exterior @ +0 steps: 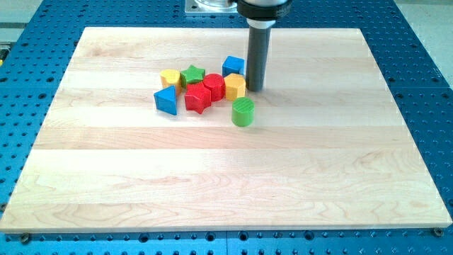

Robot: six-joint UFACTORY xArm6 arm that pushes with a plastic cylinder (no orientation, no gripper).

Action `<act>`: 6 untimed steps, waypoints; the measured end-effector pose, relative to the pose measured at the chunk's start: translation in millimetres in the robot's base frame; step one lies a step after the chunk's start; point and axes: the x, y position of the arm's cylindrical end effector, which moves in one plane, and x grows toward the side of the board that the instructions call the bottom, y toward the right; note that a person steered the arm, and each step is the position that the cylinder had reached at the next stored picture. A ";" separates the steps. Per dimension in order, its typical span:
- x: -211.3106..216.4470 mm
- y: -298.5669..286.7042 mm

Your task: Place the blue cube top to the hexagon

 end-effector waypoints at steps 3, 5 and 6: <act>2.9 -29.6; -37.2 -24.1; -47.3 -42.5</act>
